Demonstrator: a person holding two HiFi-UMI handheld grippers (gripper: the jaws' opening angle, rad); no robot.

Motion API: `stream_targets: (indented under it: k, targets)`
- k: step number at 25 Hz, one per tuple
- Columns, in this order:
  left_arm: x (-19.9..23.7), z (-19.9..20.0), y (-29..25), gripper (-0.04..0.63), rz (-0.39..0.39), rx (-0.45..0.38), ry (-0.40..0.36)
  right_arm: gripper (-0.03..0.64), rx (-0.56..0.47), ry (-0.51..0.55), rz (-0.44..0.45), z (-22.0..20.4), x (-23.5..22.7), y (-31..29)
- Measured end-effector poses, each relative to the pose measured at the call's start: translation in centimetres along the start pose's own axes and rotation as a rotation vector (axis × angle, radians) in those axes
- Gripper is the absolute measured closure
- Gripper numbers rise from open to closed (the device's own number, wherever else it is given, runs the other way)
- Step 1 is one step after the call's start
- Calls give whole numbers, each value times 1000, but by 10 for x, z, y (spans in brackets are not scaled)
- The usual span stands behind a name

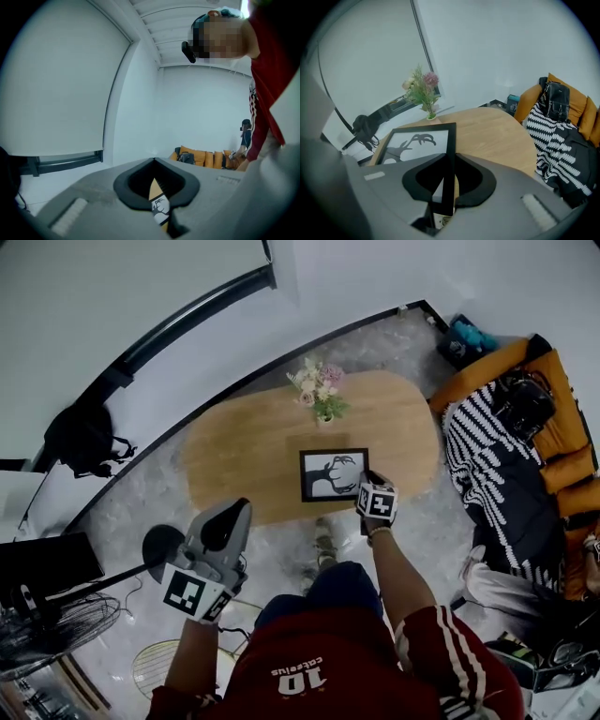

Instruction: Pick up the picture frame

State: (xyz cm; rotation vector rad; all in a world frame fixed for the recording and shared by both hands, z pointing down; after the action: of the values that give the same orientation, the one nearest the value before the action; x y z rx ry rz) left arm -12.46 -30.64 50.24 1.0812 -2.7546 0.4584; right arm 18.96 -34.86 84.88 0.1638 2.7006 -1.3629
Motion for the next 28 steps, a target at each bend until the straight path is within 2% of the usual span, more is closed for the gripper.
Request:
stream_targets:
  k: [6,16,20,28]
  targets:
    - [-18,20,27,592,26,-28,-14,555,-31,5,7,8,5,54]
    - [-36,25,85,592,82,-95,4,555,-193,51,52,39,25,170]
    - [-44,26,106,592,87,-107,23,555,-268,40,100,50,42,222]
    - [-61,43,146,592,44,-180,-16,555,-456,69,219,65,98,330]
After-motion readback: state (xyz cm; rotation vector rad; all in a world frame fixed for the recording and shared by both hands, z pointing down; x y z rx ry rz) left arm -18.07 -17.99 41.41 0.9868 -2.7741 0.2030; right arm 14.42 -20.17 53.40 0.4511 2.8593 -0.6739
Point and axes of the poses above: the fingertips, and each gripper's own axes: y backward along the fingers, x to its left, z out of its top, the point moved 6 cm from there along y, backward along the fingers, and after that the axes turned 6 degrees about y, right-handed, at the moved point
